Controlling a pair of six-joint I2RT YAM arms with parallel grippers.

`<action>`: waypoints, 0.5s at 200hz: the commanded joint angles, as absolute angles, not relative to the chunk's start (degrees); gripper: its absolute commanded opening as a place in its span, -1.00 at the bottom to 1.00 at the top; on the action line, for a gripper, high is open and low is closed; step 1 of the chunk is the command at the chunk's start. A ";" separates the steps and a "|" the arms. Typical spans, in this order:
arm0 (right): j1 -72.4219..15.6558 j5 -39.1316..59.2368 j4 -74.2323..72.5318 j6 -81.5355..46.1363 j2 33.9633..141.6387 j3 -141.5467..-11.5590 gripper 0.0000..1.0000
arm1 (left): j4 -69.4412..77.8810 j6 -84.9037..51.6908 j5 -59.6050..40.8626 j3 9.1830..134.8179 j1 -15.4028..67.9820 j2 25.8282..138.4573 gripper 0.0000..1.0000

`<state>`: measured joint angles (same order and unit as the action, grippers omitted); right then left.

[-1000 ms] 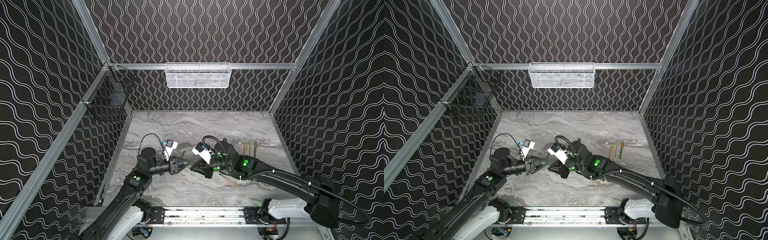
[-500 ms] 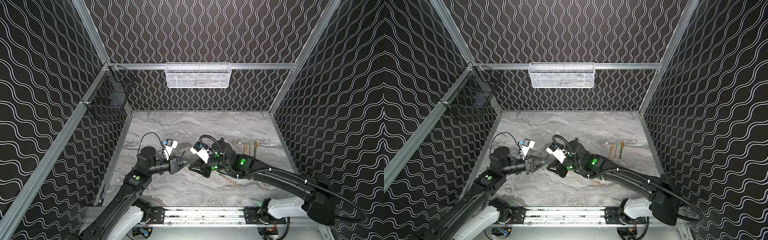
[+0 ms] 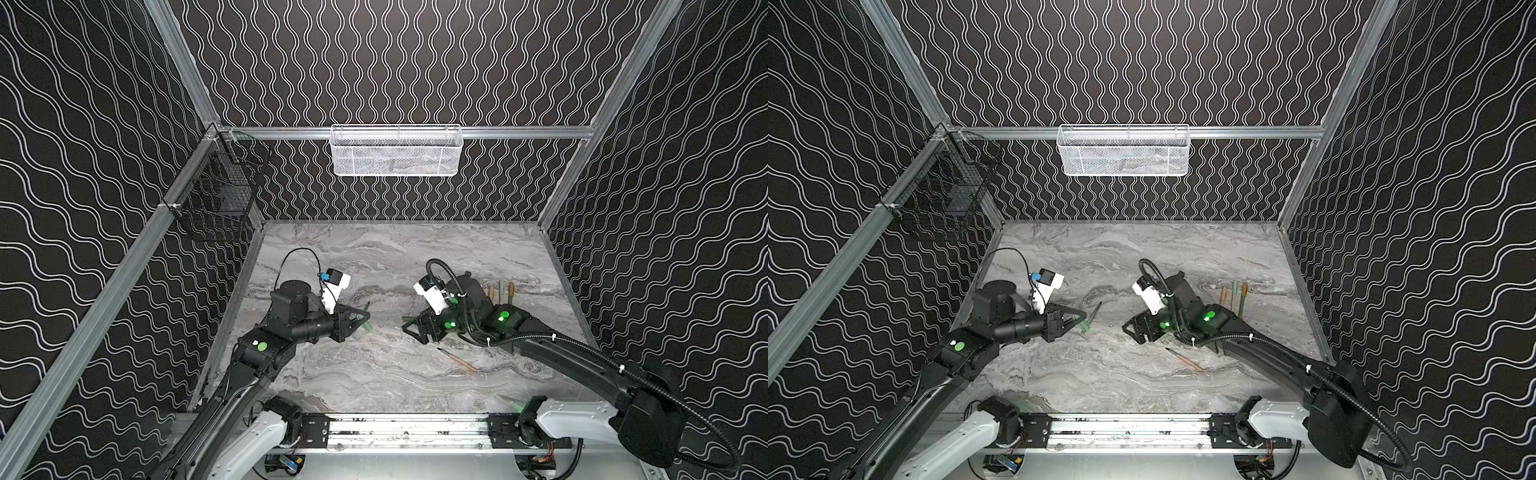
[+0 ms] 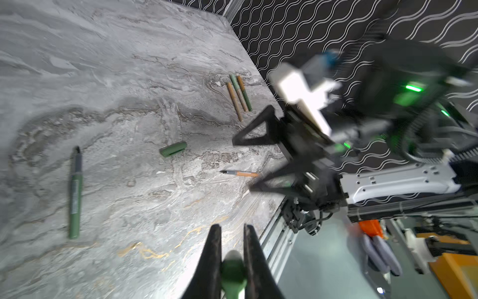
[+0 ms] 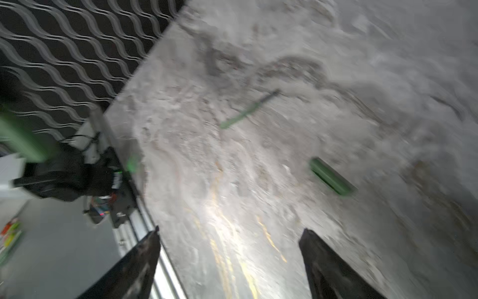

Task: Insert the pens into the pen caps
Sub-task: 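Move the right gripper to the orange-bodied pen and grasp it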

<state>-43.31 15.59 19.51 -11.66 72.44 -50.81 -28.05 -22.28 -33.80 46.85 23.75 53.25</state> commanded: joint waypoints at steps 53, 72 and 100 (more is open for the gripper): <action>-40.33 2.06 39.33 -16.22 80.83 -49.79 0.81 | -33.17 -15.64 -33.96 47.42 23.70 50.46 -1.00; -41.05 1.91 40.85 -18.06 82.95 -50.09 0.80 | -32.66 -15.62 -34.19 47.03 23.73 51.21 -1.00; -42.44 -2.16 43.66 -21.09 85.33 -50.29 0.79 | -32.19 -15.47 -35.03 46.76 23.56 51.81 -1.00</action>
